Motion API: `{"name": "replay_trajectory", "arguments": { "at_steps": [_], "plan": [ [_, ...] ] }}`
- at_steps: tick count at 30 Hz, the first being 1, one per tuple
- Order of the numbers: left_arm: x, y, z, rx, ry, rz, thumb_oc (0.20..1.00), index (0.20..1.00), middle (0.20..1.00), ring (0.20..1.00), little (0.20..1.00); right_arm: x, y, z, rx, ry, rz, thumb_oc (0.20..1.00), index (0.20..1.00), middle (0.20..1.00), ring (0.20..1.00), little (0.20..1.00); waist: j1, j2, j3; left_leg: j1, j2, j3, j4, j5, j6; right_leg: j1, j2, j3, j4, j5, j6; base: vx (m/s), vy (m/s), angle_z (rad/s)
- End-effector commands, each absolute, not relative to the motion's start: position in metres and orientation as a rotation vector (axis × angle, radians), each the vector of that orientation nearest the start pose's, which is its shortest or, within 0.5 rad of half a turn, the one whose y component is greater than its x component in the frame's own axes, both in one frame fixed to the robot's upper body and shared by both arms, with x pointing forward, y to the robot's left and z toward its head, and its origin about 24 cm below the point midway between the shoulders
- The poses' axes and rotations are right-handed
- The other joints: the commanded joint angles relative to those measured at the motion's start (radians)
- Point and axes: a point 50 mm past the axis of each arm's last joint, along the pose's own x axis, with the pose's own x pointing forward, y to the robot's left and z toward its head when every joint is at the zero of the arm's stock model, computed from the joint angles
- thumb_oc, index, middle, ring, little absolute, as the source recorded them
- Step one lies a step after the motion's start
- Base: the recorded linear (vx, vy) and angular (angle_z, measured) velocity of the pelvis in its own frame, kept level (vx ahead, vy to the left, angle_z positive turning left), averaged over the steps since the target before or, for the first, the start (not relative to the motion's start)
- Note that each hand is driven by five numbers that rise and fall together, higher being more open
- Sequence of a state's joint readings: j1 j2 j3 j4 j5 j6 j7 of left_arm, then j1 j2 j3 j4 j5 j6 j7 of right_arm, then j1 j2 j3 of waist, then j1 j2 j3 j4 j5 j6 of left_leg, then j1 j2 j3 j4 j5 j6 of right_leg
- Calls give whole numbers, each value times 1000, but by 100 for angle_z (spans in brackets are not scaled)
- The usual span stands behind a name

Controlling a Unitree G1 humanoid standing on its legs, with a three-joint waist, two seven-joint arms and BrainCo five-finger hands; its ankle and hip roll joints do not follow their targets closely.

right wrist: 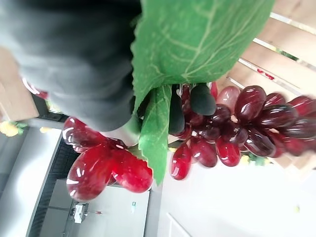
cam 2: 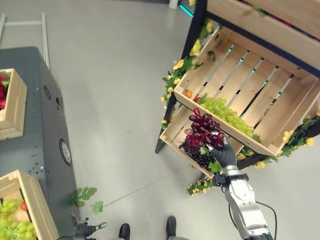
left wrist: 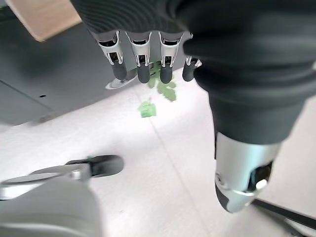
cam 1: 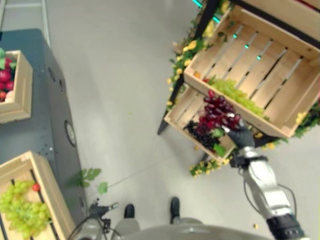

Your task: Pick up the fruits from the basket on one side to the basket on the other side

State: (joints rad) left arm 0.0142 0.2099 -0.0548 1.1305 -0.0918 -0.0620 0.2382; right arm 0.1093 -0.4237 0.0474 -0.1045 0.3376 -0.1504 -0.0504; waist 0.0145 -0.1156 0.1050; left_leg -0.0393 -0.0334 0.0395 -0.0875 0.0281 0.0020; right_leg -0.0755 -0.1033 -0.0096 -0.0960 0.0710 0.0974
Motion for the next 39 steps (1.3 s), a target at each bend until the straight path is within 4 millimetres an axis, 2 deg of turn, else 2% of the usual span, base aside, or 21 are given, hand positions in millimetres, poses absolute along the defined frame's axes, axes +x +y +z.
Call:
{"name": "replay_trajectory", "arguments": {
  "at_steps": [1,14,22,28,33,39],
  "plan": [
    [101,236,-156,290,1125,304,1000,1000,1000,1000,1000,234,-228,122,-127,-375,-14,200,200,200,200,200,7,10,-7,-25,-1,-45,18,-51,-13,-4,64,6,16,-49,42,80,-17,-8],
    [94,223,-161,270,1147,256,1000,1000,1000,1000,1000,227,-251,129,-197,-370,-87,200,200,200,200,200,-21,45,-33,8,9,-40,12,-65,-27,30,82,9,9,-84,29,50,-16,-1],
    [88,217,-164,256,1169,233,1000,1000,1000,1000,1000,229,-263,141,-223,-411,-147,200,200,200,200,200,-19,53,-46,12,12,-42,7,-68,-28,37,83,12,9,-94,30,4,0,0],
    [84,214,-165,253,1184,212,1000,1000,1000,1000,1000,233,-273,159,-272,-463,-195,200,200,200,200,200,-13,51,-53,15,12,-45,4,-71,-29,40,82,14,9,-95,32,11,2,0],
    [84,213,-166,249,1191,197,1000,1000,1000,1000,1000,234,-269,178,-280,-531,-139,200,200,200,200,200,-10,49,-54,14,12,-42,3,-71,-29,40,84,21,9,-95,33,0,0,0],
    [84,213,-165,234,1190,199,1000,1000,1000,1000,1000,226,-252,192,-247,-609,-23,200,200,200,200,200,-10,41,-54,11,16,-42,4,-71,-30,36,85,27,9,-93,33,0,0,0]
  ]
}}
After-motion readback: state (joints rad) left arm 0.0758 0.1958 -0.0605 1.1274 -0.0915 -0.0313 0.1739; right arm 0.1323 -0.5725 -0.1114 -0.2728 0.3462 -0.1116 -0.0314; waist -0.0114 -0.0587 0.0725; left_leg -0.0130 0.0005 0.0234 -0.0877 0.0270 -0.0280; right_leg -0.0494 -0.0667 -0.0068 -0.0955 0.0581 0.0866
